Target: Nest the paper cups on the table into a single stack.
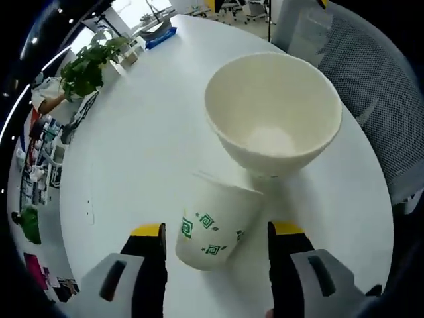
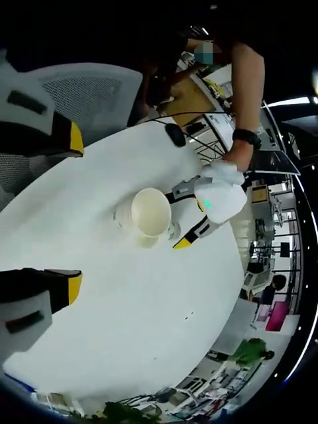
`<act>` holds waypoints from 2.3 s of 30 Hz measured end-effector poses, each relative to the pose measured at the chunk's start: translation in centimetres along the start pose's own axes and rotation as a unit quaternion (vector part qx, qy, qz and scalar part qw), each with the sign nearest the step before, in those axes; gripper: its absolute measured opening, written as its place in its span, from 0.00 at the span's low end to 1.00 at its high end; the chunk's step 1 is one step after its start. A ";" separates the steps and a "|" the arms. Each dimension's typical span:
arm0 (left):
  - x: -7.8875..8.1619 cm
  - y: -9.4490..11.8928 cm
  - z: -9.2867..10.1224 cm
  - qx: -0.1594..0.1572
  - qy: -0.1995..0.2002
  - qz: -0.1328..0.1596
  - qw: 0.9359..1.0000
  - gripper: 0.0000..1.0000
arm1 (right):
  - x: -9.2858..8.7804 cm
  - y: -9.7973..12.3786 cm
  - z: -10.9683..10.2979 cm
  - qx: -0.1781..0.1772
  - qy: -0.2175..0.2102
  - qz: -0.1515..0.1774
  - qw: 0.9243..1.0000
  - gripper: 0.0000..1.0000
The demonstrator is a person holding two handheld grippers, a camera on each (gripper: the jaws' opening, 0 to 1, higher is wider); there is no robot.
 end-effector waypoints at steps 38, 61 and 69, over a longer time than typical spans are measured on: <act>-2.5 0.3 -0.2 0.015 0.066 -0.012 0.998 0.36 | -0.3 -1.0 -0.4 0.016 0.004 -0.011 1.000 0.66; -5.2 5.3 -0.2 0.066 0.154 -0.007 0.986 0.36 | 3.3 -1.9 -0.7 0.035 -0.004 0.041 0.999 0.62; -5.5 7.2 -0.2 0.083 0.174 0.001 0.981 0.36 | 5.7 -2.5 -1.0 0.053 -0.002 0.064 0.997 0.61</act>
Point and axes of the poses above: the point that each gripper's makers call its tool centre point, and the gripper's own axes: y roughly backward along the fingers, z roughly to its right, x roughly out of its top, the point moved 4 cm from there along y, roughly backward along the fingers, and after that the axes turned 8 degrees about x, right-handed, at the moved point
